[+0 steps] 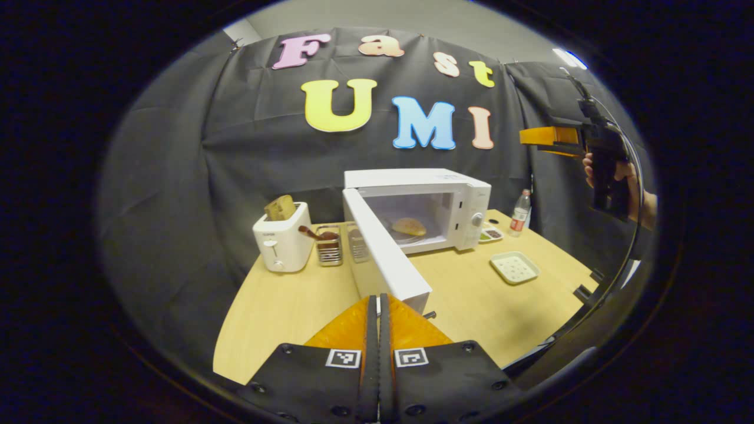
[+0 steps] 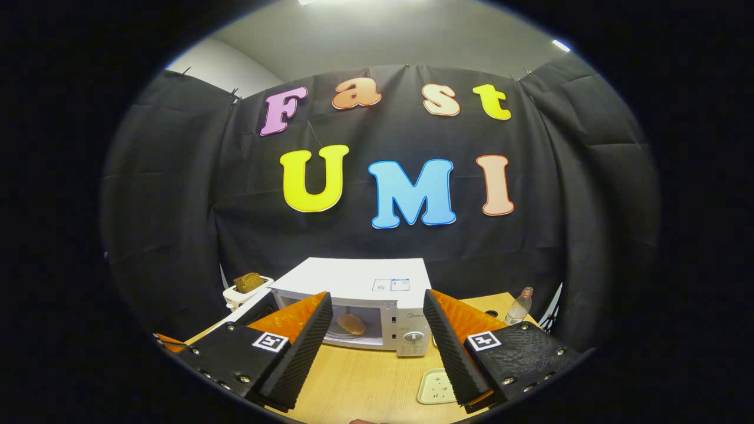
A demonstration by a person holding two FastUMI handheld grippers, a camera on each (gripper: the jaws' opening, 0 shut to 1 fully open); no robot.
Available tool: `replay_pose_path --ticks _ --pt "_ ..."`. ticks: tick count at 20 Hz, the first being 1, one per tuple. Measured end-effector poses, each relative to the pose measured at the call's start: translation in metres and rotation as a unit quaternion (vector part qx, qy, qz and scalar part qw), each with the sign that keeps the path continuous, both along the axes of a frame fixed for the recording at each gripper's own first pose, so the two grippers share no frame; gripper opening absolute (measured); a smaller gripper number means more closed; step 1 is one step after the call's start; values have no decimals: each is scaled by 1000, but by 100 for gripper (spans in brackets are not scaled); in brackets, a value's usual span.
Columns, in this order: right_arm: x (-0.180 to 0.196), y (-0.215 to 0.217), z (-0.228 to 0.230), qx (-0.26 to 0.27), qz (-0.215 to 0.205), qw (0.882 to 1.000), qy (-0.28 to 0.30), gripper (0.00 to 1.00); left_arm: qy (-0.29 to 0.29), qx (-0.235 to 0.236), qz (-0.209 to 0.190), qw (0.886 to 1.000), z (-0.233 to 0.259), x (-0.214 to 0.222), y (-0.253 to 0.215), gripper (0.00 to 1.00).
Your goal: Open the microwave oven with the left hand, put the food in, and close the microwave oven.
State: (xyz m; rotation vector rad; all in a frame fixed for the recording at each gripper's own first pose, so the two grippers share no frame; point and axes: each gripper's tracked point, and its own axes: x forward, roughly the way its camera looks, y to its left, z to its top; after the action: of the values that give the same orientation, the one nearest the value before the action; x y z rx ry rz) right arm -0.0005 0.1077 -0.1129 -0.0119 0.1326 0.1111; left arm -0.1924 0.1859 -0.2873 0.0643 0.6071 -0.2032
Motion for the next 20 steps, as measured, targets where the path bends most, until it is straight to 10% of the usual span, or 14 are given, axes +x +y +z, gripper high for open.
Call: replay_pose_path --ticks 20 --pt "10 -78 15 3 -15 1000 -20 95 16 -31 -131 991 -18 81 -179 7"
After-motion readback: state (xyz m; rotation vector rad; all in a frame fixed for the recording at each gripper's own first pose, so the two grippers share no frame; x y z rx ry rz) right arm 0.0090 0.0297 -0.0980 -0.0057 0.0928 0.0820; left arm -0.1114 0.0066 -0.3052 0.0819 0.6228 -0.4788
